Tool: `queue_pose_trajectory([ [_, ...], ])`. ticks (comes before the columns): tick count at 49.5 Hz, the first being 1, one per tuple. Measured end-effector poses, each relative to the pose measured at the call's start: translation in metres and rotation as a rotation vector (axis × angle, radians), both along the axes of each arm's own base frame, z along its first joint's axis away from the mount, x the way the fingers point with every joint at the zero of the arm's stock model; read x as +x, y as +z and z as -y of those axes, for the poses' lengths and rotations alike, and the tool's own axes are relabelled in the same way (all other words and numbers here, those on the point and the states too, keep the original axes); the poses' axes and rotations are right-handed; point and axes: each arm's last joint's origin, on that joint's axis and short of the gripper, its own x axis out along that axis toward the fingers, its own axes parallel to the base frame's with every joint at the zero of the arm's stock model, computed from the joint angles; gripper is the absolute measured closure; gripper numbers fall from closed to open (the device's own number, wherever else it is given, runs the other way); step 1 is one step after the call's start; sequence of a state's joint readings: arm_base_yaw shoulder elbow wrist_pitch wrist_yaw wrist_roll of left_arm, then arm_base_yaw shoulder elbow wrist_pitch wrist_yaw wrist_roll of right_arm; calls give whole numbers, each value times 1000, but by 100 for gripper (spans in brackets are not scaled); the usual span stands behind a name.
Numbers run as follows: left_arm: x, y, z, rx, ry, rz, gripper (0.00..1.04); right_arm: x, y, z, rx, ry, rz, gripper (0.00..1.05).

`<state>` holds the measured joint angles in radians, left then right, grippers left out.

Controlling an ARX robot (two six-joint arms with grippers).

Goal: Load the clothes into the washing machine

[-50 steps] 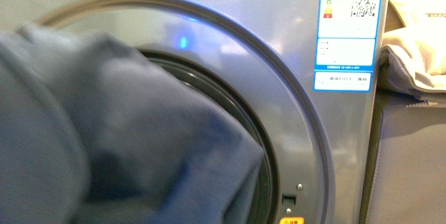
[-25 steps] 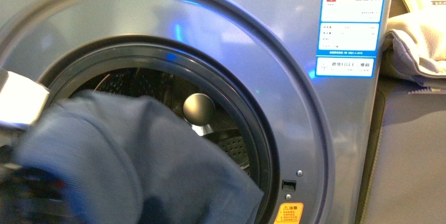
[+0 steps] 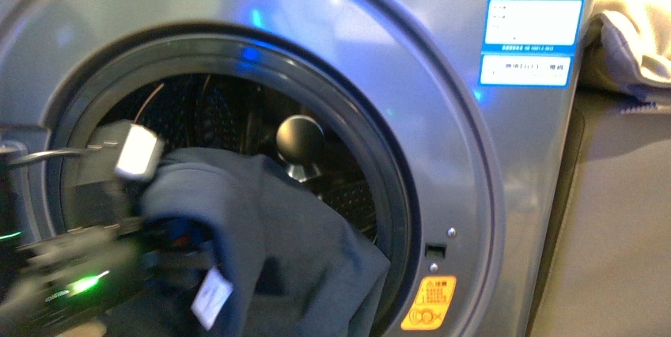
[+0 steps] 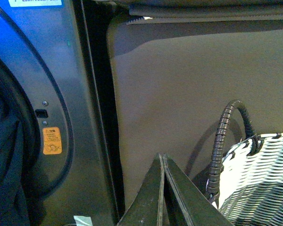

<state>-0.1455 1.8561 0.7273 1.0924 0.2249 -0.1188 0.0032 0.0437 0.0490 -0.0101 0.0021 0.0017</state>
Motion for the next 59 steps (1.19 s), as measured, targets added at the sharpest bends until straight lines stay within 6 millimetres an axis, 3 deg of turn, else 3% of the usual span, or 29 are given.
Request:
queue_pose_trajectory([
  [14,25,-6,2,36,29,-30,92,0,-11,0,0,-1,1,102],
  [40,107,-19,-4,61,152,-124,92,0,-11,0,0,0,2,102],
  [59,148,-14,-3,70,185,-136,92,0,-11,0,0,0,2,102],
])
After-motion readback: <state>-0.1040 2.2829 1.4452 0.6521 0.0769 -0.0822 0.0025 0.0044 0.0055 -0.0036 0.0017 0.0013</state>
